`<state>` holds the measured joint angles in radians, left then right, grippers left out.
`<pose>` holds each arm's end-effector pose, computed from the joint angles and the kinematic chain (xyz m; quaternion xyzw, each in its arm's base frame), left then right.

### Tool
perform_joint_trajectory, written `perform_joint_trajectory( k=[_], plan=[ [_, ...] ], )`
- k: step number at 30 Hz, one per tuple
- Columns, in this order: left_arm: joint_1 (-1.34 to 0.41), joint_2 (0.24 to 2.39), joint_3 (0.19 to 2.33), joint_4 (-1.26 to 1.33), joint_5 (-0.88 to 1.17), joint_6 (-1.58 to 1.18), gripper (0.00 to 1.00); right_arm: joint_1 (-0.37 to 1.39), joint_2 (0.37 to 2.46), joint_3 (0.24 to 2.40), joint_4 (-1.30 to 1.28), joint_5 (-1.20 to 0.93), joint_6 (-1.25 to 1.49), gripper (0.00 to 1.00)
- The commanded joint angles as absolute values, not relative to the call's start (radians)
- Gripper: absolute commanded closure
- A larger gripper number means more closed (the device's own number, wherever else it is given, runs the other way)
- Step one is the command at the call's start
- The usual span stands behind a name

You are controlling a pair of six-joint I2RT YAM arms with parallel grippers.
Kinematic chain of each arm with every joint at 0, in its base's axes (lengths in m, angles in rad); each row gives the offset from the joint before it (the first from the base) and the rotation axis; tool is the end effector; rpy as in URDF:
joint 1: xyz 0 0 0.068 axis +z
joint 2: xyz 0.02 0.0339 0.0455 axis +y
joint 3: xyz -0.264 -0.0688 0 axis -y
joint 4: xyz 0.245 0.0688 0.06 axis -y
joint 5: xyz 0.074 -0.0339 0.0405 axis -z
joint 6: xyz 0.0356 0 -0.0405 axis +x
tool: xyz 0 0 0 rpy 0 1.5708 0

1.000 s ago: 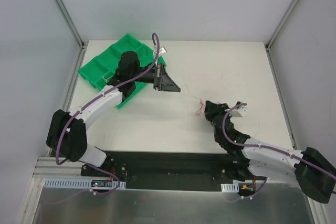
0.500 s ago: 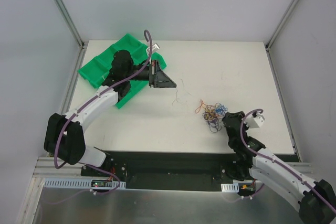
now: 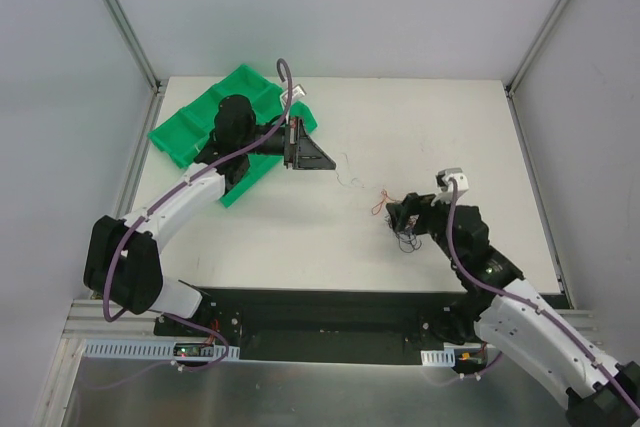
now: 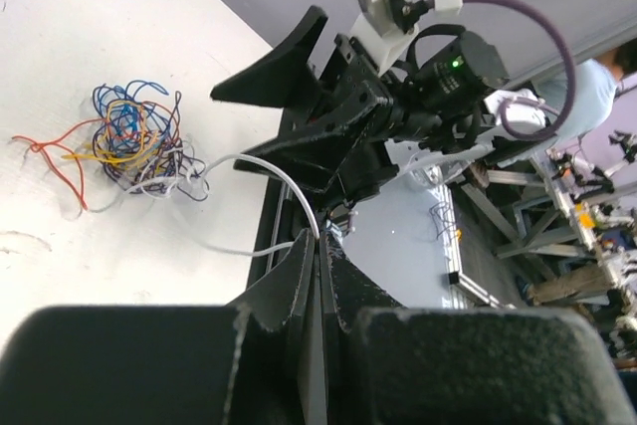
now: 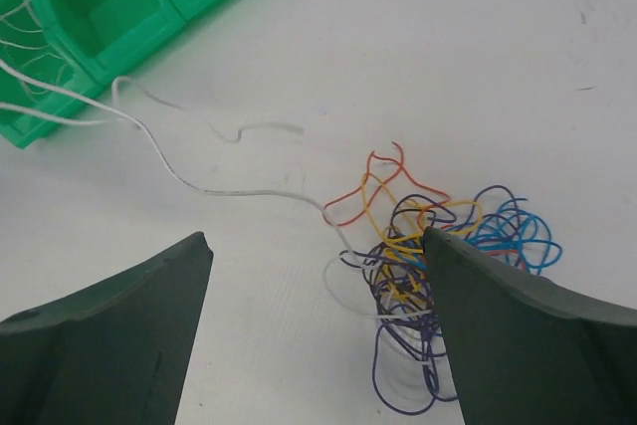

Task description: Untangle the cables

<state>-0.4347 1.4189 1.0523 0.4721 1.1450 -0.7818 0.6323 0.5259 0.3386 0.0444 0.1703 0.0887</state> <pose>0.2752 -0.1635 0.3520 0.2996 0.6233 -0.6544 0.3057 0.1258 0.0847 0.2438 -0.1485 0.7404 0.1700 0.6332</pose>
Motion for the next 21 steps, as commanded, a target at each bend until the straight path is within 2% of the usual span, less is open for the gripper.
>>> perform_joint_trajectory(
  k=[1, 7, 11, 14, 17, 21],
  plan=[
    [-0.434, 1.401, 1.118, 0.277, 1.082, -0.617, 1.0, 0.572, 0.665, 0.503, -0.141, 0.228, 0.087, 0.09],
    [-0.454, 1.304, 1.106, 0.224, 0.979, -0.497, 1.0, 0.514, 0.813, 0.558, -0.192, 0.144, 0.198, 0.11],
    [-0.486, 1.276, 1.112, 0.193, 0.957, -0.442, 1.0, 0.555, 0.85, 0.529, -0.088, 0.009, 0.094, 0.09],
    [-0.502, 1.275, 1.137, 0.181, 0.968, -0.443, 1.0, 0.646, 0.831, 0.476, -0.014, 0.18, 0.034, 0.06],
    [-0.525, 1.259, 1.175, 0.175, 0.979, -0.477, 1.0, 0.647, 0.905, 0.509, -0.038, 0.372, 0.128, 0.06],
    [-0.575, 1.189, 1.258, 0.161, 0.966, -0.502, 1.0, 0.644, 1.035, 0.538, 0.055, 0.471, 0.213, 0.06]
  ],
)
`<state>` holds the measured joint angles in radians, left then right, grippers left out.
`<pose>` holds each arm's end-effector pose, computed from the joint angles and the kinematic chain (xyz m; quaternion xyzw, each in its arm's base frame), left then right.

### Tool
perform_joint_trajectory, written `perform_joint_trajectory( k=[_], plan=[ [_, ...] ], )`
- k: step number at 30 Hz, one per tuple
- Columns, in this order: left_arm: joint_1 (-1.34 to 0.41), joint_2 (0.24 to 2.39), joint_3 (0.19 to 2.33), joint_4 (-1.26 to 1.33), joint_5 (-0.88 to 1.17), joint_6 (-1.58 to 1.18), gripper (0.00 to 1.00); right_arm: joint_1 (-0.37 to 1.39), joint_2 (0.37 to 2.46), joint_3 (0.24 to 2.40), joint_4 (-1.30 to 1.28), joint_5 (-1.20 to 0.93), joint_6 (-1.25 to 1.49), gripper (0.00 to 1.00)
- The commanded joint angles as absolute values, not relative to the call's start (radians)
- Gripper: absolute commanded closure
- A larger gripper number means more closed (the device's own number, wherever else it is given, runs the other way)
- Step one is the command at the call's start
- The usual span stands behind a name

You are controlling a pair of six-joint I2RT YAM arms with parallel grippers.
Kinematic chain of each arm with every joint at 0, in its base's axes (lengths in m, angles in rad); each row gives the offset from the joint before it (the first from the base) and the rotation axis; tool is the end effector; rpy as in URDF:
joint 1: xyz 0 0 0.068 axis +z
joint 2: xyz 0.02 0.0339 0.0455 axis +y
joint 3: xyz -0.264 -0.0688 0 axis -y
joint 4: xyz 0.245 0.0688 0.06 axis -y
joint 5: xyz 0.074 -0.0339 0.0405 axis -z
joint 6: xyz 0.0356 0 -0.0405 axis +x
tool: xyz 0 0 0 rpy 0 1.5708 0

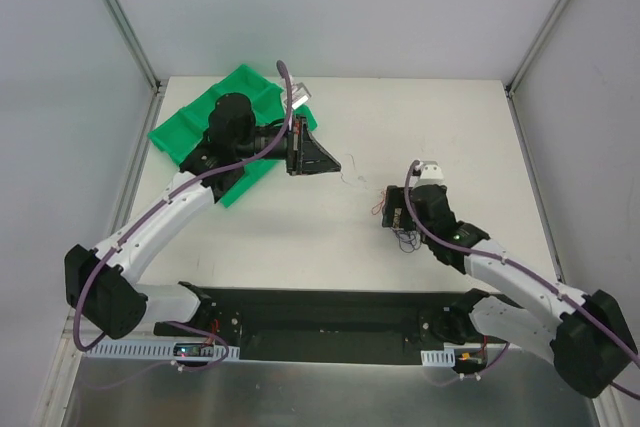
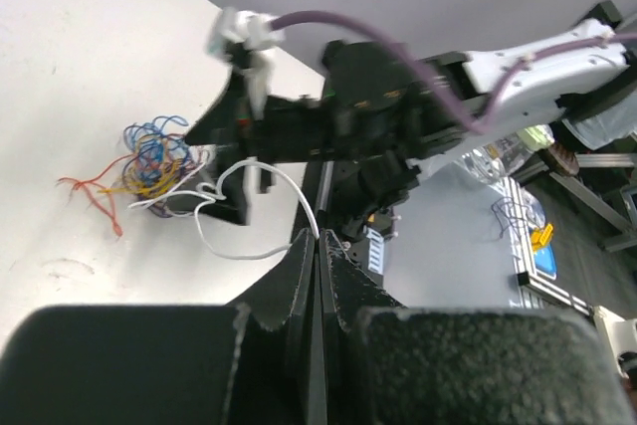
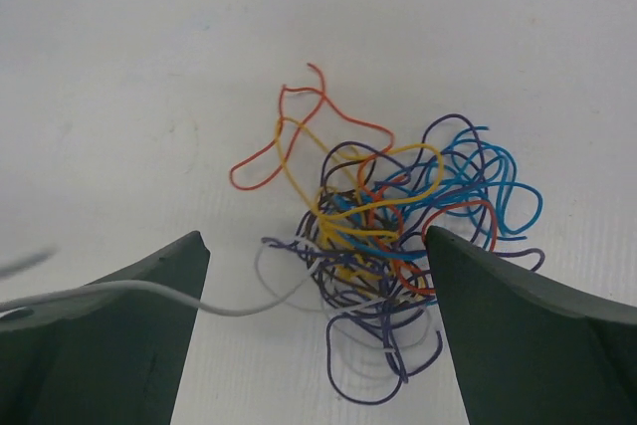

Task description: Untangle the cables

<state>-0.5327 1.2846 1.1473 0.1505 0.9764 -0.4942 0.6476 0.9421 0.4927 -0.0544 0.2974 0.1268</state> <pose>0.2351 -0.1728 0.3939 0.3457 0.6138 -0.5957 0.3857 0.1707 0.1160 0.2225 -0.1464 0.8422 0.0718 0.5139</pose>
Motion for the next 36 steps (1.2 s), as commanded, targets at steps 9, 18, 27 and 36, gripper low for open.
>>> perform_joint_trajectory(
  k=[9, 18, 27, 36],
  plan=[
    [-0.581, 0.873, 1.505, -0.044, 0.596, -0.322, 1.0, 0.47, 1.138, 0.496, 0.084, 0.563, 0.431, 0.07],
    [-0.581, 0.857, 1.765, -0.245, 0.236, -0.186, 1.0, 0.2, 1.123, 0.466, 0.014, 0.425, 0.426, 0.07],
    [-0.581, 0.911, 1.78, -0.31, 0.153, -0.164, 1.0, 0.126, 1.081, 0.503, 0.099, 0.201, 0.241, 0.07],
    [-0.583, 0.916, 1.314, -0.322, 0.141, -0.261, 1.0, 0.232, 1.033, 0.44, 0.209, 0.043, 0.081, 0.07]
  ],
)
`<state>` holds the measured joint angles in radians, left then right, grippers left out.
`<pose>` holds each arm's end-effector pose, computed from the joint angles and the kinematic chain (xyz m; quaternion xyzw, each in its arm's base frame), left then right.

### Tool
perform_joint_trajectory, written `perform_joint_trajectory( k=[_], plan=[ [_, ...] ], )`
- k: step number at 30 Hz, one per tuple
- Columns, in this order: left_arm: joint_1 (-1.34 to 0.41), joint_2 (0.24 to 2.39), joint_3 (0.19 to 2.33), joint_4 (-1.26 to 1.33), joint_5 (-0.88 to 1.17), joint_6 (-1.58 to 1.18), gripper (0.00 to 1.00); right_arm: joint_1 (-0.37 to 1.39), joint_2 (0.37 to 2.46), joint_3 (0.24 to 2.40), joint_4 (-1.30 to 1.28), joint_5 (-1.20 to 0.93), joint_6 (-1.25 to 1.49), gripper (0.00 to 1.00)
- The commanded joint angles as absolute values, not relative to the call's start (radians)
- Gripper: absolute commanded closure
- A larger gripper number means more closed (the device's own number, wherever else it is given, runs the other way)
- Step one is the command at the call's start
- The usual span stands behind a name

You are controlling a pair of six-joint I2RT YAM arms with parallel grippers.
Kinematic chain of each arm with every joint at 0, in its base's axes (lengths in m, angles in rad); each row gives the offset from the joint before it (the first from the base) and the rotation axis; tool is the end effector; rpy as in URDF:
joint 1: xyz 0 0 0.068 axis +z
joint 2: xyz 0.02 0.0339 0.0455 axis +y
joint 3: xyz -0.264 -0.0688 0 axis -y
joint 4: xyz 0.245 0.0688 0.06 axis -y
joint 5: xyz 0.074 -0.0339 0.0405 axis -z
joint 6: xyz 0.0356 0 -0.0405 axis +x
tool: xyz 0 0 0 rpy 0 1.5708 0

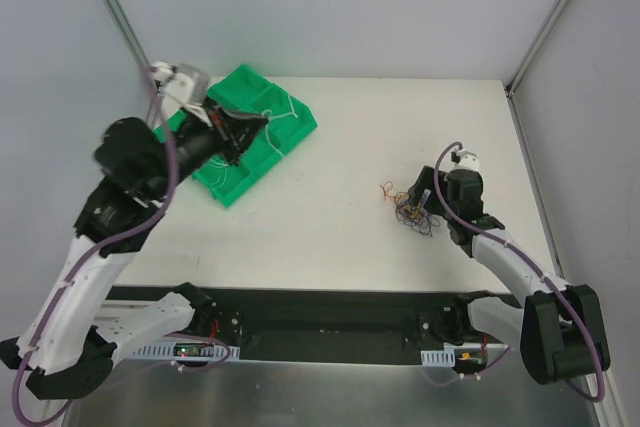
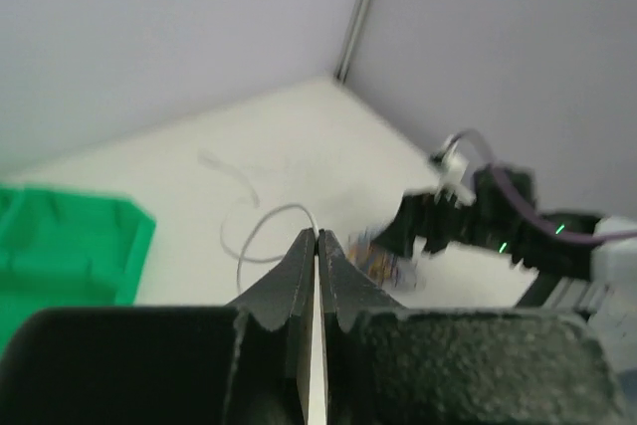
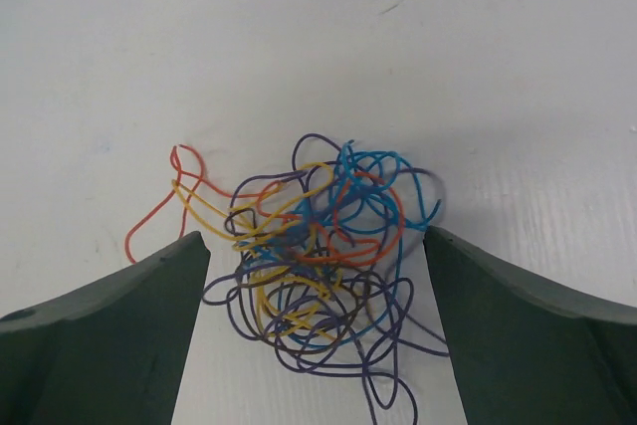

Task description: Untangle the cables

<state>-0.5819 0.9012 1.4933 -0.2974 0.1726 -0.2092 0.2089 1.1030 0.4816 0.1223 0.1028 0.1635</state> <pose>0.1055 -0.0767 0.5387 0.1780 0.5703 -0.3557 0.7187 0.2269 0.0444 0.2029 0.0067 0.8591 0.0510 0.5093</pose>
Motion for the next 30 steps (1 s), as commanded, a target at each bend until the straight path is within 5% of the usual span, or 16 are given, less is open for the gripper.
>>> perform_joint_trajectory(
  k=[1, 12, 21, 30],
  plan=[
    [-0.583, 0.919, 1.263, -0.322, 0.141, -0.274, 1.0, 0.233, 1.008, 0.424, 0.218, 0.057, 0.072, 0.07],
    [-0.581, 1.049, 0.948, -0.311, 0.126, -0.344, 1.0, 0.219, 0.982, 0.386, 0.265, 0.106, 0.083, 0.05],
    [-0.581, 1.192, 1.078, -0.311, 0.135, -0.322, 1.0, 0.212, 0.968, 0.368, 0.302, 0.084, 0.087, 0.05],
    [-0.592, 1.604, 1.313, -0.336, 0.389, -0.373, 1.0, 0.204, 0.976, 0.365, 0.299, 0.101, 0.089, 0.05]
  ],
)
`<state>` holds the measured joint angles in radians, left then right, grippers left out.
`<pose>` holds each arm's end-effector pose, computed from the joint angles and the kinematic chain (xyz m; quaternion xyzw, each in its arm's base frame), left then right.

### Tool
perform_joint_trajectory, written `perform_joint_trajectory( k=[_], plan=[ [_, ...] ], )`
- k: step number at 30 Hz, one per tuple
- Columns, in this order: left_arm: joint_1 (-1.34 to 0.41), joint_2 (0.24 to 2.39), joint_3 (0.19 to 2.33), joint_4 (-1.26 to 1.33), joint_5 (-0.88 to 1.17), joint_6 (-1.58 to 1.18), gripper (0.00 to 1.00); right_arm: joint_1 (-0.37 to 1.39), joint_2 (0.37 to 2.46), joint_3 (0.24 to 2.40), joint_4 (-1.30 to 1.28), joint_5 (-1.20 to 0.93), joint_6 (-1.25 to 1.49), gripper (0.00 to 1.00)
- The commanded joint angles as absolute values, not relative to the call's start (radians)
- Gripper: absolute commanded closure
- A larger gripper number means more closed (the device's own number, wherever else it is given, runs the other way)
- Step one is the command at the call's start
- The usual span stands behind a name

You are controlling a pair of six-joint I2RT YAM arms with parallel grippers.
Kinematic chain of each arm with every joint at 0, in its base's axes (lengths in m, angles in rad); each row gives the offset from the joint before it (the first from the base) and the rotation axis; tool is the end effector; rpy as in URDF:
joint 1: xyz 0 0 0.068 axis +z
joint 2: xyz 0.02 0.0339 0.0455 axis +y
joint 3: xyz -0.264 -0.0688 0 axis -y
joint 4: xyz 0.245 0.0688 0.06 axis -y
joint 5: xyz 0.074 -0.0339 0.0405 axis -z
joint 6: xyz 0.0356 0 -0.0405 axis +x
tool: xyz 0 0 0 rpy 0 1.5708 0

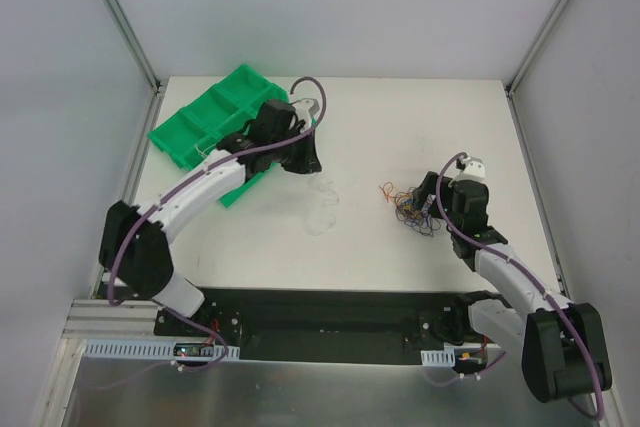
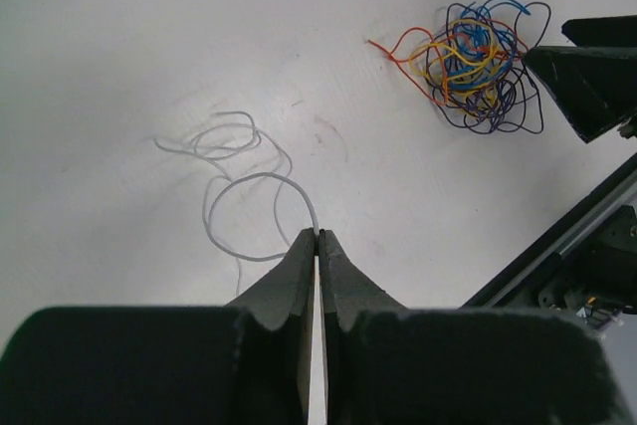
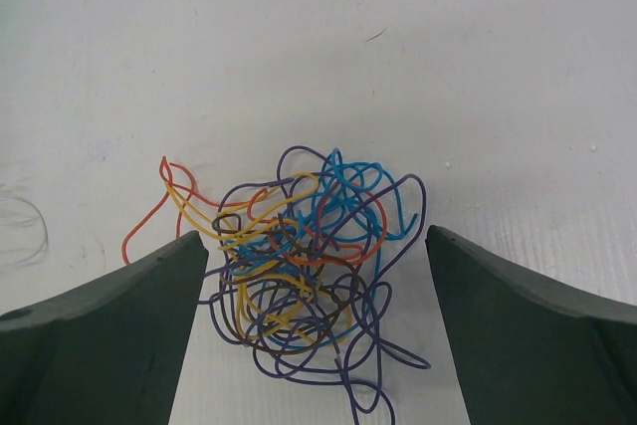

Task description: Untangle the cables

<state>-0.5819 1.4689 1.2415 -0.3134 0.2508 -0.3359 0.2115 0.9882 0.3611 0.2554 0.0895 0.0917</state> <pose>0.2778 -0.1934 0.3235 0.1671 0.8494 -0.3140 0.3899 0.2063 0.0410 0.1990 -0.0242 0.8248 0.0486 0.5628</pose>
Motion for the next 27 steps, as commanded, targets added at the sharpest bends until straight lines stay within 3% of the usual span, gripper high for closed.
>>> perform_joint_trajectory(
  k=[1, 4, 6, 11, 13, 15, 18, 20, 27],
  plan=[
    [-0.604, 1.63, 1.321, -0.342, 0.391, -0.373, 1.0, 0.201, 0.976, 0.365, 0.298, 0.104, 0.089, 0.05],
    [-0.653, 1.677, 1.324, -0.354, 0.347, -0.348, 1.0, 0.196, 0.959, 0.364, 0.293, 0.094, 0.089, 0.05],
    [-0.682, 1.684, 1.322, -0.364, 0.308, -0.331, 0.92, 0.196, 0.953, 0.359, 0.293, 0.098, 0.091, 0.05],
    [-0.735, 1.703, 1.319, -0.385, 0.203, -0.302, 0.52, 0.192, 0.954, 0.364, 0.291, 0.078, 0.098, 0.05],
    [-0.75, 1.706, 1.313, -0.396, 0.164, -0.295, 0.41, 0.19, 0.957, 0.362, 0.291, 0.08, 0.1, 0.05],
    [-0.762, 1.709, 1.309, -0.403, 0.134, -0.281, 0.23, 0.189, 0.96, 0.365, 0.291, 0.078, 0.101, 0.05],
    [-0.779, 1.738, 1.324, -0.432, 0.097, -0.262, 0.08, 0.189, 0.96, 0.367, 0.293, 0.071, 0.101, 0.05],
    [-0.795, 1.769, 1.345, -0.457, 0.077, -0.249, 0.02, 0.187, 0.957, 0.364, 0.293, 0.075, 0.103, 0.05],
    [-0.824, 1.87, 1.379, -0.469, 0.083, -0.229, 0.03, 0.186, 0.948, 0.359, 0.293, 0.075, 0.103, 0.05]
  ],
)
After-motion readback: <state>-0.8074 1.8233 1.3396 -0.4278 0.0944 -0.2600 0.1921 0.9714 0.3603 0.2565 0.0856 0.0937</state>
